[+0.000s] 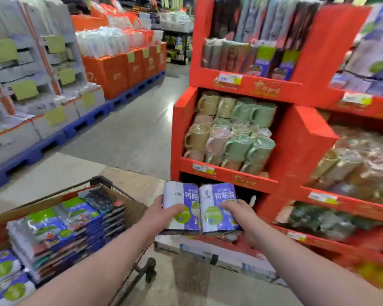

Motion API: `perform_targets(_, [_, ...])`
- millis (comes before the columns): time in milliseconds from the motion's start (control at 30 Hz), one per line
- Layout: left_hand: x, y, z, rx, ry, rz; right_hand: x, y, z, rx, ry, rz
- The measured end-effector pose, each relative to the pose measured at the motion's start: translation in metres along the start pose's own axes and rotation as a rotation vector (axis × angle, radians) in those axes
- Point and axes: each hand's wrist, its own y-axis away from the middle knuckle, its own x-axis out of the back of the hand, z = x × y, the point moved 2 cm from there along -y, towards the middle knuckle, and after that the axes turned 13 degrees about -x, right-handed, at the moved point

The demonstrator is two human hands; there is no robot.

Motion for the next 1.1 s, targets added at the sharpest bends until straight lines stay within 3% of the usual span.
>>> perform_targets(267, [-0.206, -0.003, 0.044, -0.101, -0.03, -0.261, 0.202, 0.033, 0.032, 0.078, -0.181, 0.181])
perform_targets(500, [-0.359, 0.005, 0.079, -0.141, 0.024, -0.369, 0.348, 0.058, 0.049, 0.128, -0.277, 0.319])
perform_targets(800, [-0.458, -0.014, 0.118, -0.243, 0.015, -0.45, 0.458, 0.054, 0.036, 0.218, -0.337, 0.332])
perform_targets(1100, [-0.551, -0.089, 0.191, -0.403, 0.065, -0.596, 0.548, 0.038, -0.034, 0.325, -0.366, 0.511])
